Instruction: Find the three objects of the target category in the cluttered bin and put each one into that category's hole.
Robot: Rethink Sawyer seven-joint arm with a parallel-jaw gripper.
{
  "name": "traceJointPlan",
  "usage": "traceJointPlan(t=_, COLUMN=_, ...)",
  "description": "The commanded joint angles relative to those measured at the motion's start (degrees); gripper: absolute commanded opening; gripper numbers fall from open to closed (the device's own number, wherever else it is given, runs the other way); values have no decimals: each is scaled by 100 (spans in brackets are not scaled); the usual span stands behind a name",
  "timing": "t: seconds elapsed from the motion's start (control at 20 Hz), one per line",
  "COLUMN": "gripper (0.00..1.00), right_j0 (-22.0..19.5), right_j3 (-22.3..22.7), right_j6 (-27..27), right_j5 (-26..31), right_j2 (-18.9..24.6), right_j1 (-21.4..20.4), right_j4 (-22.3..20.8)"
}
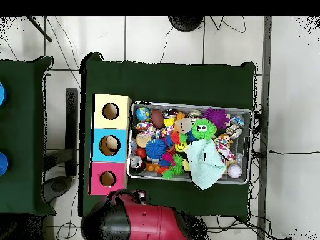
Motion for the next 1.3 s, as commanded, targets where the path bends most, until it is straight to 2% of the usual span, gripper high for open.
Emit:
traceJointPlan(t=0.05, gripper=100, right_j0=-319, right_j3=-528, right_j6=679, right_j5=-133, right_j2=83, right_j1=729, right_j4=-302)
traceJointPlan(t=0.25, gripper=100, right_j0=-247, right_j3=-1064, right_j6=887, right_j5=115, right_j2=-13, right_j1=1051, right_j4=-272)
traceJointPlan(t=0.35, gripper=100, right_j0=-325, right_j3=-1376, right_j6=820, right_j5=179, right_j2=29, right_j1=1321, right_j4=-229)
traceJointPlan(t=0.55, gripper=100, right_j0=-430, right_j3=-1793, right_j6=836, right_j5=23, right_j2=90, right_j1=1840, right_j4=-92)
traceJointPlan(t=0.95, gripper=100, right_j0=-22, right_j3=-2371, right_j6=1357, right_j5=60, right_j2=-190, right_j1=1978, right_j4=94)
traceJointPlan(t=1.1, gripper=100, right_j0=57, right_j3=-2631, right_j6=1424, right_j5=215, right_j2=-254, right_j1=2161, right_j4=161)
traceJointPlan(t=1.3, gripper=100, right_j0=-42, right_j3=-2901, right_j6=1260, right_j5=169, right_j2=-211, right_j1=2425, right_j4=206)
